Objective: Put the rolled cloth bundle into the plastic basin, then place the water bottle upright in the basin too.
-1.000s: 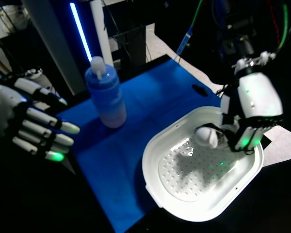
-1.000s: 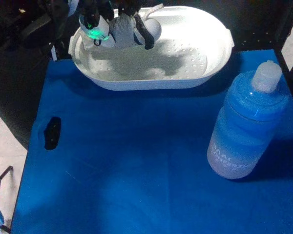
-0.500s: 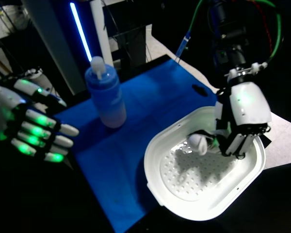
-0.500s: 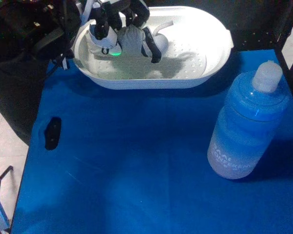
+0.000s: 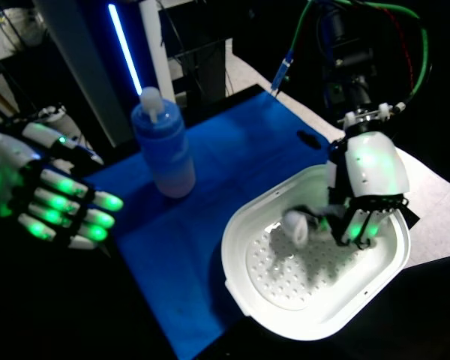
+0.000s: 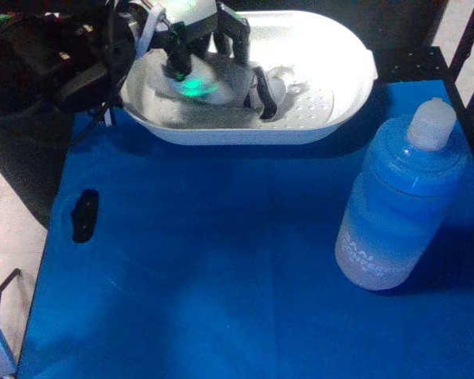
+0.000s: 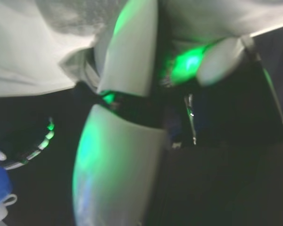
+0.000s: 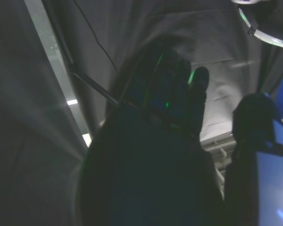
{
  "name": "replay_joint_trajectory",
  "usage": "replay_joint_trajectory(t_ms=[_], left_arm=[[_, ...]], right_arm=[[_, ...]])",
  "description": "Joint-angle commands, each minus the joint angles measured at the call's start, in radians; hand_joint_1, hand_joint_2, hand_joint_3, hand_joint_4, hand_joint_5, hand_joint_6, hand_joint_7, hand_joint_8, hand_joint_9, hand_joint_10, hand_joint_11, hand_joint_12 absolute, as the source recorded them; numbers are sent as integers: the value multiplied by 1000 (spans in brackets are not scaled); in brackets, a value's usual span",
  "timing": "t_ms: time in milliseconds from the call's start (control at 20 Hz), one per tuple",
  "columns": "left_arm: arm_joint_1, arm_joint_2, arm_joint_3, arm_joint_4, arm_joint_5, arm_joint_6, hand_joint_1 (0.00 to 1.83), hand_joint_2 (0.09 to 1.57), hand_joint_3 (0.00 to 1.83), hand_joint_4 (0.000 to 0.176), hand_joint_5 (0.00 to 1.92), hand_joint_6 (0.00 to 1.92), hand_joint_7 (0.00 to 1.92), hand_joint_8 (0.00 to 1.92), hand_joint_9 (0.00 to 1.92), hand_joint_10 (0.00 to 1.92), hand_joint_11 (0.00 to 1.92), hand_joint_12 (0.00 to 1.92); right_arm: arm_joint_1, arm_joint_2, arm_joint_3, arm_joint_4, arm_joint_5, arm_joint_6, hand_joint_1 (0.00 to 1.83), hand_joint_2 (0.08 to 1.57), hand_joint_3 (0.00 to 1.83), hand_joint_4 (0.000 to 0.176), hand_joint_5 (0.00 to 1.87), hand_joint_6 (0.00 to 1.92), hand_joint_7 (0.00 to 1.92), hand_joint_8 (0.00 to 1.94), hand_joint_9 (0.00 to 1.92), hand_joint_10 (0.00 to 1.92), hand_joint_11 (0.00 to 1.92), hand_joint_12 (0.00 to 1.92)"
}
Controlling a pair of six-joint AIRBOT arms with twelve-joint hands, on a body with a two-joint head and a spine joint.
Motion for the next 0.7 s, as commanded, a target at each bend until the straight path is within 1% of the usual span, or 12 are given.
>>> replay_joint_trajectory(t_ms=[0, 50, 150, 200, 300, 350, 400, 450, 500, 550, 600, 650], left_arm=[[-2, 4, -2, -14, -65, -10, 600, 969, 0, 168, 344, 0, 389, 0, 358, 18, 0, 798], [1, 6, -7, -12, -66, -10, 581, 965, 0, 174, 315, 0, 365, 0, 354, 10, 0, 841], [5, 5, -12, -3, -65, -10, 577, 965, 1, 176, 294, 0, 367, 0, 411, 14, 0, 957], [7, 8, -19, 2, -66, -10, 586, 967, 1, 176, 289, 0, 361, 4, 394, 5, 0, 898], [8, 30, -42, 8, -77, -10, 577, 964, 0, 176, 251, 2, 305, 1, 294, 0, 0, 735], [8, 45, -56, 8, -86, -11, 577, 963, 0, 176, 250, 2, 300, 1, 286, 0, 0, 725], [8, 79, -85, 8, -103, -11, 588, 938, 0, 176, 210, 0, 234, 0, 213, 0, 0, 575], [9, 112, -117, 8, -127, -11, 576, 934, 0, 176, 162, 0, 194, 0, 197, 0, 0, 543], [11, 140, -141, 8, -146, -11, 544, 925, 0, 176, 104, 0, 139, 0, 145, 0, 0, 468], [17, 210, -201, 8, -192, -11, 447, 916, 0, 176, 25, 0, 33, 0, 37, 0, 0, 362], [18, 231, -219, 7, -206, -12, 393, 913, 0, 176, 4, 0, 6, 0, 9, 0, 0, 312], [20, 269, -253, 7, -228, -12, 380, 907, 0, 176, 0, 0, 0, 0, 4, 1, 0, 300]], right_arm=[[11, 1, 5, 2, 126, 13, 496, 1482, 4, 5, 256, 1, 301, 1, 321, 0, 30, 663], [11, 1, 5, 2, 126, 14, 498, 1481, 3, 7, 256, 1, 298, 0, 318, 0, 28, 660], [11, 2, 5, 2, 126, 17, 493, 1481, 2, 1, 247, 0, 297, 0, 313, 0, 24, 661], [11, 2, 5, 2, 126, 17, 475, 1477, 0, 18, 241, 0, 294, 0, 304, 0, 14, 656], [11, 4, 4, 2, 125, 22, 472, 1478, 0, 24, 235, 1, 286, 0, 301, 2, 13, 655], [11, 5, 4, 2, 125, 25, 474, 1478, 0, 23, 235, 1, 286, 0, 301, 2, 12, 657], [11, 7, 3, 2, 125, 29, 480, 1482, 2, 22, 228, 0, 267, 0, 294, 0, 1, 655], [11, 10, 1, 2, 125, 30, 493, 1474, 0, 26, 227, 0, 256, 0, 289, 0, 0, 655], [11, 13, -2, 2, 125, 30, 513, 1462, 0, 36, 227, 0, 254, 0, 281, 0, 0, 645], [18, 18, -4, 0, 125, 30, 531, 1441, 0, 58, 211, 0, 243, 0, 277, 1, 0, 653], [23, 20, -4, -1, 125, 30, 559, 1435, 0, 59, 202, 1, 241, 0, 281, 2, 0, 658], [32, 23, -4, -3, 125, 30, 566, 1426, 0, 72, 184, 0, 238, 0, 274, 0, 0, 659]])
